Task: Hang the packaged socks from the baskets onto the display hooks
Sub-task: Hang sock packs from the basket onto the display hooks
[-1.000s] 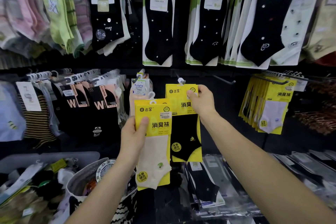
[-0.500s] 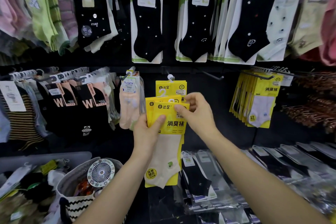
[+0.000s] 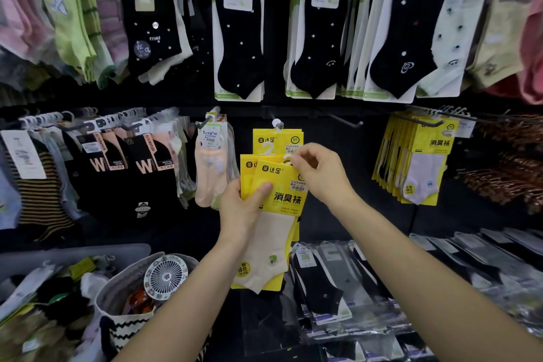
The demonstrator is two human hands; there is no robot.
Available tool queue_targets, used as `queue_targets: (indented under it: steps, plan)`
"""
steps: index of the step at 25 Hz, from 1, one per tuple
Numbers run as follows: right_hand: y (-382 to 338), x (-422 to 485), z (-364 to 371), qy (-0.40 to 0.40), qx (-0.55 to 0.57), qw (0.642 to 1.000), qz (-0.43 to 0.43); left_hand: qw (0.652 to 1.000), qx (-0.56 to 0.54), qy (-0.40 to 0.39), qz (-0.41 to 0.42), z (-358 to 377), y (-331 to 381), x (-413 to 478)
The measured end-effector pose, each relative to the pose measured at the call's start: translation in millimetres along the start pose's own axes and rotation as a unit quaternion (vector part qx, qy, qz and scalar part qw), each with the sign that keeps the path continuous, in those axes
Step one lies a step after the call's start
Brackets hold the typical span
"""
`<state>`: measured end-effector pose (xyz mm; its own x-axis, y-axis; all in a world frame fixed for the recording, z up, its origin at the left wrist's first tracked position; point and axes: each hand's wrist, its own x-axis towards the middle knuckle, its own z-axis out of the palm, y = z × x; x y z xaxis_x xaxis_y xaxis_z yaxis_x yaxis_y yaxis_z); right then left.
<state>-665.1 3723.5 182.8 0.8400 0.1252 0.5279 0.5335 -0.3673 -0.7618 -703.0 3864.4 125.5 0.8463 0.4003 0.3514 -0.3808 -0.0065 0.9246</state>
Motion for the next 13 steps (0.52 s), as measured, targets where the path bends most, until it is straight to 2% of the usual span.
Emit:
queue_targets:
  steps: [3,7,10,13]
  plan:
    - [-5,16,1,0.019,0.012,0.999,0.023,1.000,-0.001,0.010,0.009,-4,-1,-1]
    - [-10,38,3,0.061,0.006,0.997,0.053,0.997,0.006,0.078,0.020,-24,-1,2]
    - [-16,51,6,0.086,-0.004,0.995,0.047,0.994,0.020,0.107,0.010,-46,-3,5]
    - [-24,61,15,0.076,-0.051,0.995,0.034,0.993,0.046,0.109,0.012,-62,-6,6]
